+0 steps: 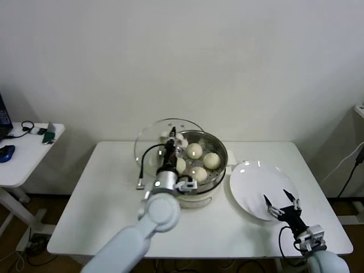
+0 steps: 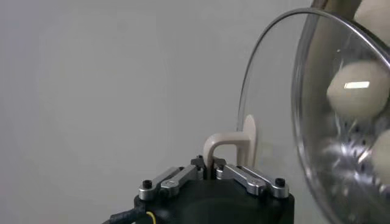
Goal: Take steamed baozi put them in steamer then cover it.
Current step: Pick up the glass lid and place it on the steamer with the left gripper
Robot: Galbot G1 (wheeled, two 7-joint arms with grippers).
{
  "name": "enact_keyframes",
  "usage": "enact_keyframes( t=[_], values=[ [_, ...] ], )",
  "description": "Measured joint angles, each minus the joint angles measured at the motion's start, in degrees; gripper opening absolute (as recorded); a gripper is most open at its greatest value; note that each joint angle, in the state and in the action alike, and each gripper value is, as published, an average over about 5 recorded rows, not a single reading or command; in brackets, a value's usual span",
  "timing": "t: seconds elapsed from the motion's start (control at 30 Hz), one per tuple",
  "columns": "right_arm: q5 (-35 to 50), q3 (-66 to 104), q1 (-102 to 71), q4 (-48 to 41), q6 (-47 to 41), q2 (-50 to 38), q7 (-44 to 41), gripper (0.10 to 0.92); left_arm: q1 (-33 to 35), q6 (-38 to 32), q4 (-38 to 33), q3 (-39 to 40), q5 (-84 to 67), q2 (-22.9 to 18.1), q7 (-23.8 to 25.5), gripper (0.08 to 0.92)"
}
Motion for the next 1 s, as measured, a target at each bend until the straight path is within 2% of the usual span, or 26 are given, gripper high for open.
enact_keyframes(
  t=[0.23, 0.5, 1.0],
  values=[
    [-0.1, 0.8, -0.5, -0.2, 0.4, 0.0, -0.3, 0.823, -1.2, 0.0, 5.3, 1.5, 1.9, -6.6, 1.1, 0.150],
    [-0.3, 0.8, -0.3, -0.6, 0.7, 0.1, -0.6, 0.823, -2.1, 0.0, 10.5, 1.5, 3.4, -11.8, 1.9, 0.150],
    [-0.8, 0.8, 0.2, -0.7, 0.9, 0.7, -0.8, 0.823, -2.4, 0.0, 16.2, -0.4, 3.6, -14.3, 1.2, 0.150]
  ],
)
